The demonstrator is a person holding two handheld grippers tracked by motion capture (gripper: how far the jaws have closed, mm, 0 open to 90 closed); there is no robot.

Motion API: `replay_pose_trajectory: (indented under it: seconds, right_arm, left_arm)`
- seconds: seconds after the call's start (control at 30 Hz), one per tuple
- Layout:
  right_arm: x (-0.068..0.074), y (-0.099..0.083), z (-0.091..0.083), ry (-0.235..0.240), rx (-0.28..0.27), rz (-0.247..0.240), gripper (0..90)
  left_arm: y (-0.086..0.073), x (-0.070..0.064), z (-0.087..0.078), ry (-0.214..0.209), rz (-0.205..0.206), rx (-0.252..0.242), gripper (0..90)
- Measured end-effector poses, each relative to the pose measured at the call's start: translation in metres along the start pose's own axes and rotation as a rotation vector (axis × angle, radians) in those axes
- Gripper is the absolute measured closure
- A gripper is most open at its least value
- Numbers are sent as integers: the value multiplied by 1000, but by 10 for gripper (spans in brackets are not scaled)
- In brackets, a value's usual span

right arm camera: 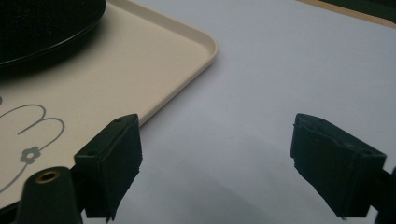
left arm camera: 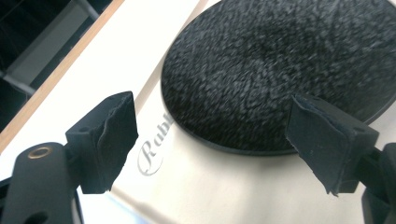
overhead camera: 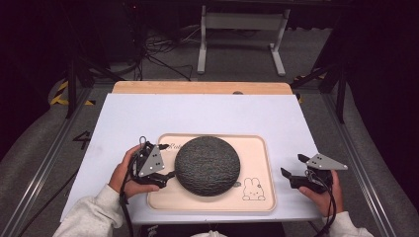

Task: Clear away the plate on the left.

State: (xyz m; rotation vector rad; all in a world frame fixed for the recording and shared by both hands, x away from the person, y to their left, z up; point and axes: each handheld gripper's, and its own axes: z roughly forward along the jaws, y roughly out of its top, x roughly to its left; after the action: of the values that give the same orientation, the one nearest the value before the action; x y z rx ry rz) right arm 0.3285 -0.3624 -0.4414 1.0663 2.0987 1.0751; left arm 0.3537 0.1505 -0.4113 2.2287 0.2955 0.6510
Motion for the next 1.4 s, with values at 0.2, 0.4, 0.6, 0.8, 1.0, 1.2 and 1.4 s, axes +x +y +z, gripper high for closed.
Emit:
replay_pose_trajectory:
  seconds: [0.2, 0.4, 0.6, 0.8, 1.0, 1.2, 1.4]
  right_arm:
    - [0, 0, 0, 1, 0, 0, 169]
    - [0, 0, 0, 1, -1, 1, 169]
    - [0, 1, -2, -5, -5, 1, 169]
    - [-2, -1, -1, -8, -2, 6, 169]
    - [-2, -1, -2, -7, -4, 8, 169]
    - [-2, -2, -3, -9, -6, 8, 169]
    - [-2, -3, -4, -7, -8, 6, 169]
  left_arm:
    - [-14, 13, -7, 32, -49, 4, 178]
    - [-29, 23, -16, 61, -93, 8, 189]
    - [-44, 31, -24, 86, -144, 32, 193]
    - [-62, 40, -35, 113, -209, 26, 193]
    - [-81, 47, -46, 131, -284, 19, 193]
    - [-106, 51, -56, 137, -382, 20, 192]
    - [-117, 49, -61, 140, -418, 36, 186]
